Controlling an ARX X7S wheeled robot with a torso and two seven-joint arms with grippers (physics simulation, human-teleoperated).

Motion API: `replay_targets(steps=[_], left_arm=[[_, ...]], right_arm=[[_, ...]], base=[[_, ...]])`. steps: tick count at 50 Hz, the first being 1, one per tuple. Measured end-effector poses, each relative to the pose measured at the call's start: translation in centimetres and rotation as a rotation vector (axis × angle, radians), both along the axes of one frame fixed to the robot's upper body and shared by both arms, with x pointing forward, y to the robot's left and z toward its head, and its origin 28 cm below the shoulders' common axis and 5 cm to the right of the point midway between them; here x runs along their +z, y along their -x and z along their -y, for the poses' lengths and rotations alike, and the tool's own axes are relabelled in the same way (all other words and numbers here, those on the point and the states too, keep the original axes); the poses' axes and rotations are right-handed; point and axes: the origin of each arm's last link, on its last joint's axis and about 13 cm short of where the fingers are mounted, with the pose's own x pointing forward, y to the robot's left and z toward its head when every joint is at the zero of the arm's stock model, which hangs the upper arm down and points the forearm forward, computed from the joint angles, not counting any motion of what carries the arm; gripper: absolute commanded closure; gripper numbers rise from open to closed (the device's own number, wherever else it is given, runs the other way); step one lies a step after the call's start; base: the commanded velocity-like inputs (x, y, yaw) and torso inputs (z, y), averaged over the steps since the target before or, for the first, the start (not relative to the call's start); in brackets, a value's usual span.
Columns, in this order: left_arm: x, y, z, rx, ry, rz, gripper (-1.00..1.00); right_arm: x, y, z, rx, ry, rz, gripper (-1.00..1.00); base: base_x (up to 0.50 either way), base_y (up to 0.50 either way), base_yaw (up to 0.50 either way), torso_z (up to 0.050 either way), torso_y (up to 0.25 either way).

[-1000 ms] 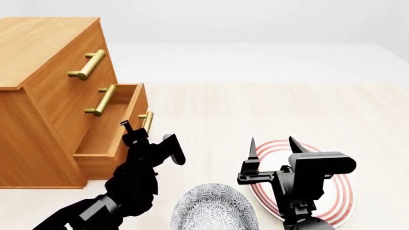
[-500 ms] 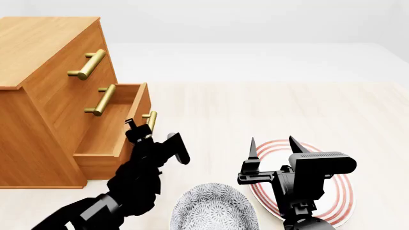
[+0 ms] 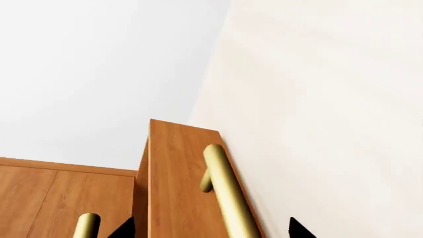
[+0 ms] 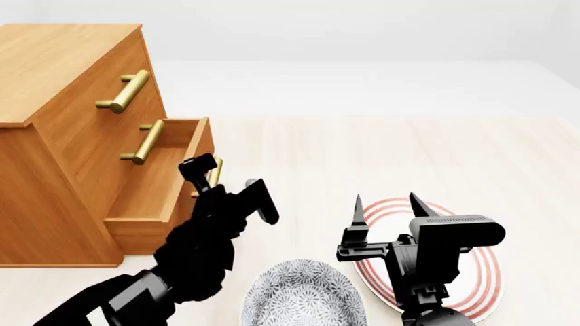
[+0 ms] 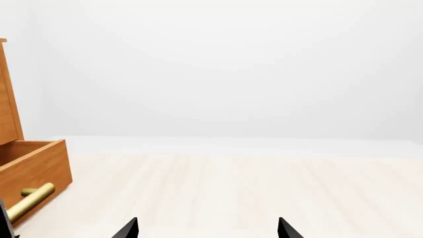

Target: Open the bottom drawer of the cabinet.

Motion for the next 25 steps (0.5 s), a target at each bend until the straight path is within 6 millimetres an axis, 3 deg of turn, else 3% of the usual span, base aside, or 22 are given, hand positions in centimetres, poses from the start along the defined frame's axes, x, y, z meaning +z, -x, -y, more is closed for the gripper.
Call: replay_targets(steps=[25], left_arm=[[4.3, 1.2, 0.7, -0.024, 0.136, 0.083, -1.00]], right_arm=[[0.2, 0.0, -0.1, 0.003, 0.000, 0.005, -1.00]], base=[[0.00, 0.00, 0.00, 0.000, 0.000]])
